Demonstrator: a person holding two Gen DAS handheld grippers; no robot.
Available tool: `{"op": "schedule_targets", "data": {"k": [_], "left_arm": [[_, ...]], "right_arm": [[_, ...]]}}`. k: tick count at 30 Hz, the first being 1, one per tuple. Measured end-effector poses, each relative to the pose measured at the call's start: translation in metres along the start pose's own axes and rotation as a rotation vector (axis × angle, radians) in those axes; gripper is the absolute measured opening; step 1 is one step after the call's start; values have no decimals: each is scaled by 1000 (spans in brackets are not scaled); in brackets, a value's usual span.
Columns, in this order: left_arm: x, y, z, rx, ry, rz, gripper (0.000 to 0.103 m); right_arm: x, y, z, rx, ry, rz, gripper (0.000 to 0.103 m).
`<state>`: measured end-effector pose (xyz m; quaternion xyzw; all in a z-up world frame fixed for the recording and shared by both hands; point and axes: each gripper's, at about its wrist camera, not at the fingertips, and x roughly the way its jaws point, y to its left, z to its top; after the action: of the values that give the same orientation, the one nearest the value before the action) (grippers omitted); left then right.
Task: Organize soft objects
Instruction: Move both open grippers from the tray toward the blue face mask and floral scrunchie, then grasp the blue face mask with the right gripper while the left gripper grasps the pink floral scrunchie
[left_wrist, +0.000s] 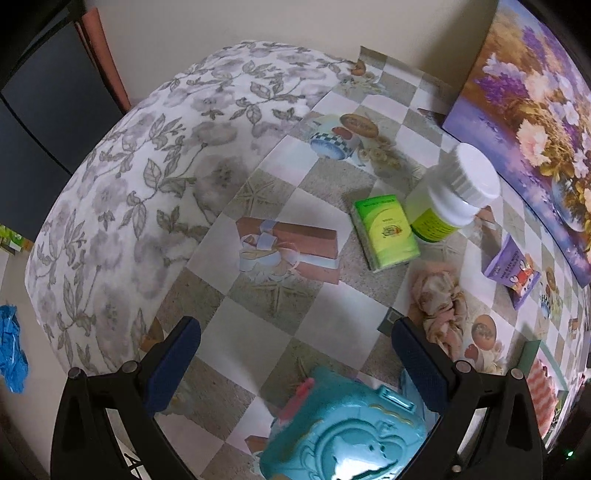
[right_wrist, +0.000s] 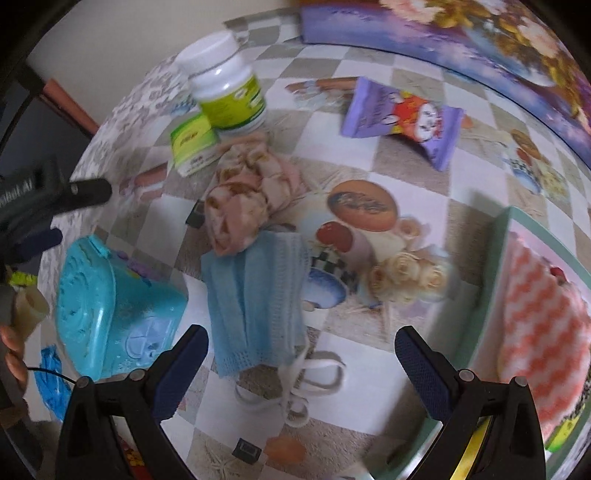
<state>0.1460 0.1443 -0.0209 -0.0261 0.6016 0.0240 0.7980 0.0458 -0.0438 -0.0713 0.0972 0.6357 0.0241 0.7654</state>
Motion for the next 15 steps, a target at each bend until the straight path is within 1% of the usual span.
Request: {"op": "schedule_targets", "data": {"k": [8,11,15], "left_arm": [[8,10,5,-40,14,-14,103],[10,9,5,-41,15,-21,103],[10,6,6,-33,14,-26,103]], "right_arm": [[24,20,1,-68,18,-25,102],[29,27,2,-107,-1,-73,102],[34,36,3,-129,-27,-101,102]]}}
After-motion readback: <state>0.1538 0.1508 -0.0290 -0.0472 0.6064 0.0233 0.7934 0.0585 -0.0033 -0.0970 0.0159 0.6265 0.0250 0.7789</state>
